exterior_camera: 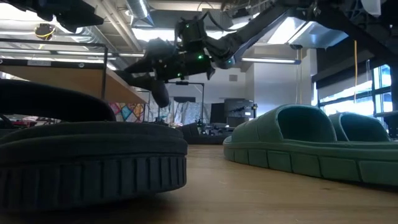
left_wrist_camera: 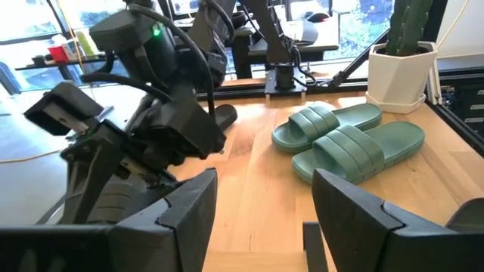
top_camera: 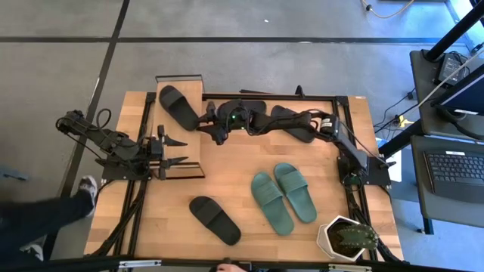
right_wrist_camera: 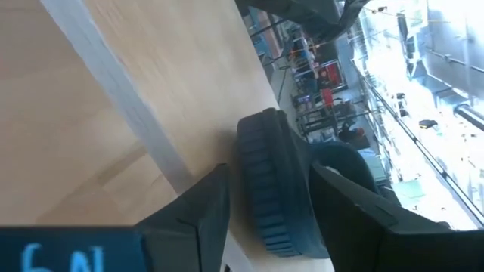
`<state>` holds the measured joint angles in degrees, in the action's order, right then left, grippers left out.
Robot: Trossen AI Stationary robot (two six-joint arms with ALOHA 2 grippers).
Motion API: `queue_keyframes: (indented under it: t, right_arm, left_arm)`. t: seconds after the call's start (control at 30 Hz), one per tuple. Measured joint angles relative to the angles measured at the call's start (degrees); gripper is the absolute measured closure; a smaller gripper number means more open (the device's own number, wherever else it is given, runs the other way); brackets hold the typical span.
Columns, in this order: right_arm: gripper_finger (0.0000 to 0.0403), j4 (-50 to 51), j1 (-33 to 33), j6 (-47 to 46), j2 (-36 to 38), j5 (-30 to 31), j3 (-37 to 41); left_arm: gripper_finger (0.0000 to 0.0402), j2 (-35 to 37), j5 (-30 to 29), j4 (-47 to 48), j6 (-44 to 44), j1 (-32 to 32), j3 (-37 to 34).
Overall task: Pick and place slides into the shelf
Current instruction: Put the black slipper on the shelf
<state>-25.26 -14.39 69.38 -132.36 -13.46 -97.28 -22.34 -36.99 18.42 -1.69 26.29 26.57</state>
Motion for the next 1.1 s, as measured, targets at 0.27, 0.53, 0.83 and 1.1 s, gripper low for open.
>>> queue_keyframes:
  t: [0.27,0.53,0.83,1.1]
  right_arm:
    - [0.0224,1.05,-0.02,-1.75,-1.28,1.11,-2.85]
    - [0.0271,1.6,-0.02,-3.24,-1.28,1.08,-2.85]
    - [0.0345,1.58,-0.02,-3.1,-1.28,1.08,-2.88]
    - [0.0346,1.6,-0.22,2.71,-1.24,4.3,-2.88]
  left_arm:
    - [0.0193,-0.01,0.01,0.47,0.0,0.01,0.0]
    - [0.0193,-0.01,0.01,1.35,-0.07,0.02,0.0]
    - [0.0193,-0.01,0.02,1.39,-0.13,0.02,0.0]
    - [0.0193,-0.01,0.02,1.81,-0.45,0.01,0.0]
